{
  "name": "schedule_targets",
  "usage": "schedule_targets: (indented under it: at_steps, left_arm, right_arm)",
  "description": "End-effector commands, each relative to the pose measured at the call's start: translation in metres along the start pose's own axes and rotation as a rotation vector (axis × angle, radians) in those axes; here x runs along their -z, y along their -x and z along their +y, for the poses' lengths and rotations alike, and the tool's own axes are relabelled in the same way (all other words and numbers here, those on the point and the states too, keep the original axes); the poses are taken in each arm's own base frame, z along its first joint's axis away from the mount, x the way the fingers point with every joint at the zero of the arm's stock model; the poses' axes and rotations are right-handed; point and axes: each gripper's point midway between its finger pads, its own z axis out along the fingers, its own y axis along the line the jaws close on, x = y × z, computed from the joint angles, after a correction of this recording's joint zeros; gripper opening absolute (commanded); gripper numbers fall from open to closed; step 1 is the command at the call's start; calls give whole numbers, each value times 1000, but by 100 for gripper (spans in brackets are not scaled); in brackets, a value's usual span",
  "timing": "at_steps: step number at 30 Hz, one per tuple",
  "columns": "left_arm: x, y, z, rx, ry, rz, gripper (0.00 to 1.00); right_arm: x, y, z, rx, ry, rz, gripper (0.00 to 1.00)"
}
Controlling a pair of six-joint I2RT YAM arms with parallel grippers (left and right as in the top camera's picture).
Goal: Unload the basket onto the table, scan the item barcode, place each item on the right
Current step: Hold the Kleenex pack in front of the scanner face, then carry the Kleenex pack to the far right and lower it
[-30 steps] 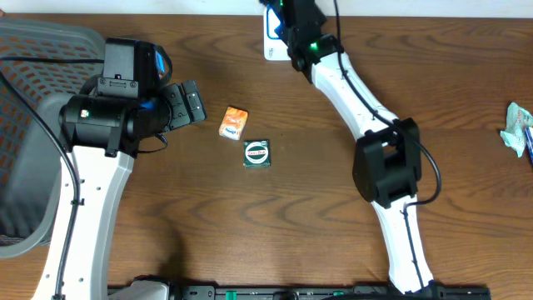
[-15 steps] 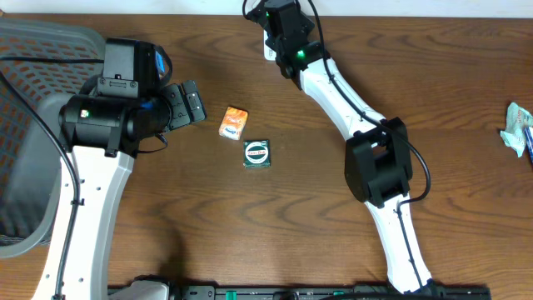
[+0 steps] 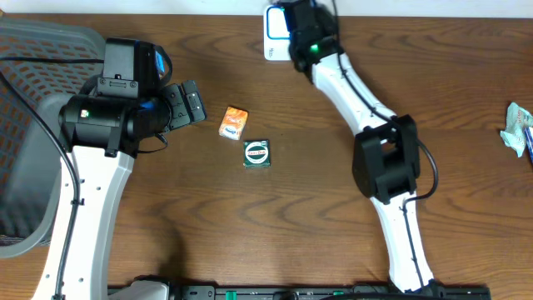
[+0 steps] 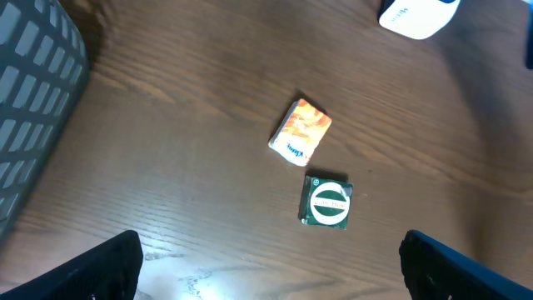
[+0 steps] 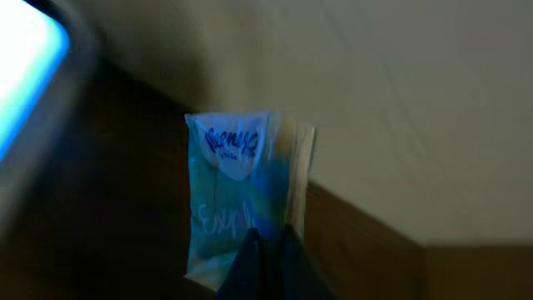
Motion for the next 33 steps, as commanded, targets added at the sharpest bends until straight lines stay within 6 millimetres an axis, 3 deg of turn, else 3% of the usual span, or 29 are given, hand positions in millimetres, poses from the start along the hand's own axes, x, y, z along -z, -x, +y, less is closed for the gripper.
schedule_targets:
  at_steps: [1, 8, 16, 22, 29, 33]
  left_arm:
    - [3, 4, 1, -3, 4, -12, 98]
    - [3, 4, 1, -3, 4, -12, 98]
    - [3, 4, 1, -3, 4, -12, 98]
    - [3, 4, 1, -3, 4, -12, 98]
    - [3, 4, 1, -3, 4, -12, 98]
    - [3, 4, 1, -3, 4, -12, 98]
  right_arm:
    - [-21, -46, -55, -126, -152, 156, 1]
    - [-52, -151, -104, -200, -179, 445, 1]
    - [-56, -240, -147, -393, -261, 673, 1]
    - [-49, -296, -171, -585, -360, 803, 1]
    - [-41, -344, -194, -712, -435, 910, 1]
    - [-48, -352, -178, -795, -300, 948, 1]
